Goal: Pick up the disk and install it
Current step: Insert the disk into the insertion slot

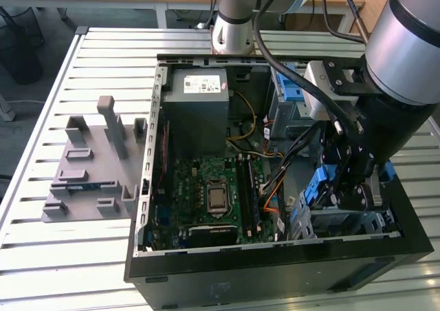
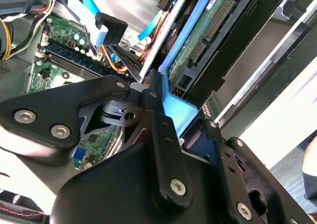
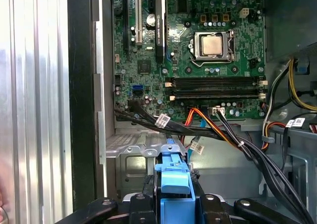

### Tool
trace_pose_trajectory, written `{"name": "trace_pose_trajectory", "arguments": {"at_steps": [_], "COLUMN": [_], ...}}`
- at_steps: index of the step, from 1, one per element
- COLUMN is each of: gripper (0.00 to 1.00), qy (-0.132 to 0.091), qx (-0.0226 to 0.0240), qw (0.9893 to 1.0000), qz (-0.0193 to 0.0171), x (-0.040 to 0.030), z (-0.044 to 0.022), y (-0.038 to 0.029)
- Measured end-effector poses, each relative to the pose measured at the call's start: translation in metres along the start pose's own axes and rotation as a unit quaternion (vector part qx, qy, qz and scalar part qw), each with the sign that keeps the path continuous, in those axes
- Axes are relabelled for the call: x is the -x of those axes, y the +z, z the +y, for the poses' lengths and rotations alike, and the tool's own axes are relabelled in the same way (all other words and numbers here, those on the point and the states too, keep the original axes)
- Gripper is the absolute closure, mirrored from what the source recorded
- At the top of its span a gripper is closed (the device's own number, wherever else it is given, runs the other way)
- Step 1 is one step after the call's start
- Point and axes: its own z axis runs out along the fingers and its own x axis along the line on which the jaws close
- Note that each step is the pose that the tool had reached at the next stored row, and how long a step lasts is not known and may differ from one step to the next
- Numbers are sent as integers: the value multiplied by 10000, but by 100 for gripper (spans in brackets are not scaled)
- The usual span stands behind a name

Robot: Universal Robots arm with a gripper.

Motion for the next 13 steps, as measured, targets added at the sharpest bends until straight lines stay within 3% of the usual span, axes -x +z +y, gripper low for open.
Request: {"name": "trace_pose_trajectory", "arguments": {"at_steps": [6, 8, 13], "gripper": [64, 56, 56], "qy": [1, 0, 0], "qx": [0, 0, 0], "qw": [10000, 10000, 10000], "qz": [-1, -1, 0], "x": [0, 0, 0], "z": [0, 0, 0], "y": [2, 2, 3]}}
